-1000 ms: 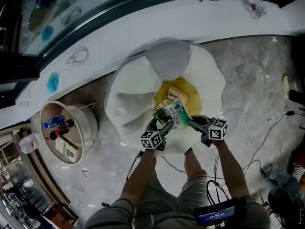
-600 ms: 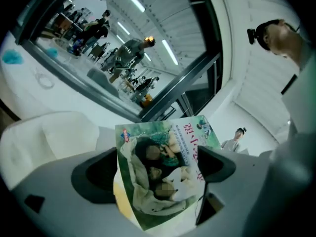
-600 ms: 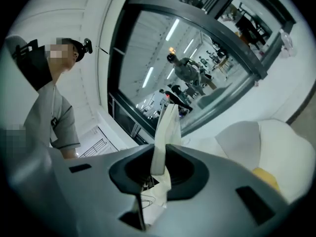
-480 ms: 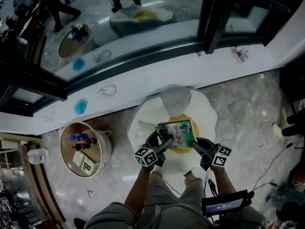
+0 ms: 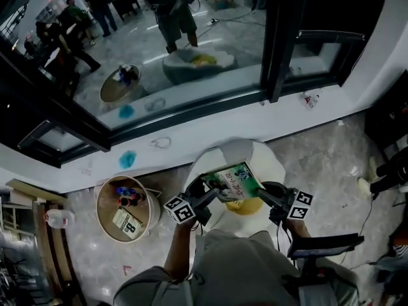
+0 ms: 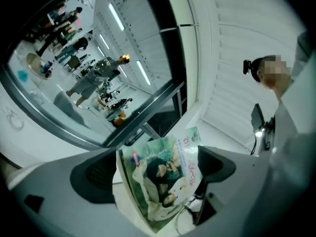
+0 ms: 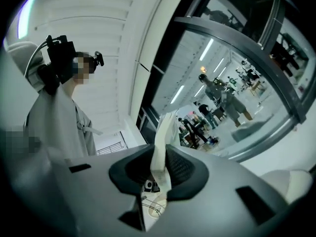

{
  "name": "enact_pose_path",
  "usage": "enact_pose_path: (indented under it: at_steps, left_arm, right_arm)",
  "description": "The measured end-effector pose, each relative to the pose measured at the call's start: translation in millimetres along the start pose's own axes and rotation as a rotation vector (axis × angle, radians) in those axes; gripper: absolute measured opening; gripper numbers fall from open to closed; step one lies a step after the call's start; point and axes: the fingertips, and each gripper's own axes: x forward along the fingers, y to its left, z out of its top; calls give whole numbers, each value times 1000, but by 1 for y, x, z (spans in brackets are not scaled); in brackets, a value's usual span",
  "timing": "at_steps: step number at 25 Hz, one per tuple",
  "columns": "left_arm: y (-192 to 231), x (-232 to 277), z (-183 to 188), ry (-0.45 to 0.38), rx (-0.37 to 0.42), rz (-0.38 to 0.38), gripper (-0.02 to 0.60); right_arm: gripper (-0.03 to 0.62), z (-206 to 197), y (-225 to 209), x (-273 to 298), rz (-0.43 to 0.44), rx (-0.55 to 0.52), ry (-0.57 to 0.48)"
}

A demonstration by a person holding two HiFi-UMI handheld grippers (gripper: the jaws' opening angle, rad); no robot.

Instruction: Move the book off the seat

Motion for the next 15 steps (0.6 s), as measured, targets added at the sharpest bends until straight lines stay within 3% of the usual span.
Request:
enact_pose_path:
  at_steps: [6,11,15]
  left_arm:
    - [-29,-31,15,-94,-278,-205,506]
    - [-34,-22,-7,-16,-126,-104,506]
    - [-34,-10,-36,31,-91,-67,502]
  right_arm:
    - [71,14,47,2,88,21,-67]
    - [72,7,65,2,91,2,-50]
    - [72,1,68,-7,60,-3,-42]
